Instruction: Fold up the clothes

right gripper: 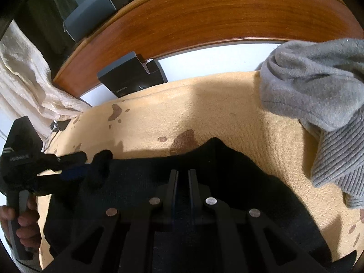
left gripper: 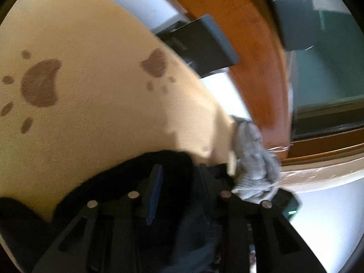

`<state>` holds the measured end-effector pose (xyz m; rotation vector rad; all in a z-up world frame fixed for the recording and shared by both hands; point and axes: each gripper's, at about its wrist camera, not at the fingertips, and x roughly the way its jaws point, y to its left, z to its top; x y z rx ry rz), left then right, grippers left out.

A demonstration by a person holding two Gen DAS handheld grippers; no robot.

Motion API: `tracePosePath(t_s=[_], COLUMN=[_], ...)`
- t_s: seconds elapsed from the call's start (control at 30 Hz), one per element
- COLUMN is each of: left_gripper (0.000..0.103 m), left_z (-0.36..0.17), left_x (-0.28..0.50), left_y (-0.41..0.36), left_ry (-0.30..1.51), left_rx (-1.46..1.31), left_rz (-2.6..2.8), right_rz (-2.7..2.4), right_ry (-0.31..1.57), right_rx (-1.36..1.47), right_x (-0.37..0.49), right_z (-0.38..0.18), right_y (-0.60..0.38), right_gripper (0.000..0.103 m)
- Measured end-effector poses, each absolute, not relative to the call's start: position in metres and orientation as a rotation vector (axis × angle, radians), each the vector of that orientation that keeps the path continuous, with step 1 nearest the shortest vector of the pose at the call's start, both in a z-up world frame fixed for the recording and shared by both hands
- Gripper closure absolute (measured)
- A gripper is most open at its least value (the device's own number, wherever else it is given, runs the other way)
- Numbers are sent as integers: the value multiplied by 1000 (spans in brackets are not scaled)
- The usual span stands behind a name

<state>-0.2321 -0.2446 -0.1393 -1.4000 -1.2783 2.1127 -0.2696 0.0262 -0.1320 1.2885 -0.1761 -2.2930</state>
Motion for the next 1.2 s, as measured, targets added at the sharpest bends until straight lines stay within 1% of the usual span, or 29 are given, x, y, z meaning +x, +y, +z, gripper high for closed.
tracePosePath(t_s=[0.13,0.23,0.4,0.47,0.5,0.53,0.6,0.63,0.67,0.7,0.73,0.8,0.9,1.13,1.17,1.2], left_gripper=[42,34,34,46,58,68,74,80,83,90,95,99,100,99,98,94], left_z=[-111,-107,-136,-148,-150,-152,-152,-152,-152,-153,-153,-155,-156,-150,-147,-144], left_x=[-241,-253,-258,-254,-251,-247,-241,-240,-238,-236,-235,-230,-222,-222,-219,-216], left_y=[-234,-211,-187,-195,-201,-207,-216,-217,-217,-218,-218,-221,-231,-230,-229,-228], left_ry=[-1253,-1209,-1102,-1089,-1092,-1095,-1078,-1067,-1051,-1031,-1012,-1004,-1048,-1055,-1055,-1048], left_rx=[-1253,-1241,-1415,-1464,-1460,-1455,-1448,-1449,-1453,-1457,-1461,-1458,-1444,-1457,-1441,-1421], left_rz=[2119,2014,2071,2119,2135,2150,2189,2203,2219,2238,2256,2279,2281,2252,2239,2237], right_rz=[-2303,-2309,-2303,-2303,-2303,-2304,-2304,-2305,-2306,-2308,-2311,-2316,-2319,-2340,-2349,-2366], right_ry=[-167,-164,-183,-185,-184,-184,-188,-188,-186,-182,-176,-166,-158,-109,-105,-89], right_rx=[1272,1269,1270,1269,1267,1266,1263,1263,1264,1264,1265,1266,1271,1303,1308,1299], right_x=[-268,-267,-268,-268,-268,-268,-268,-269,-269,-269,-268,-267,-266,-265,-263,-259], right_z=[-132,-133,-134,-133,-133,-133,-133,-133,-132,-132,-131,-130,-130,-127,-124,-119], right_y=[25,24,26,26,26,26,26,26,26,26,25,25,25,21,21,23], right_gripper=[94,94,94,94,94,94,94,94,94,94,94,94,94,94,94,94])
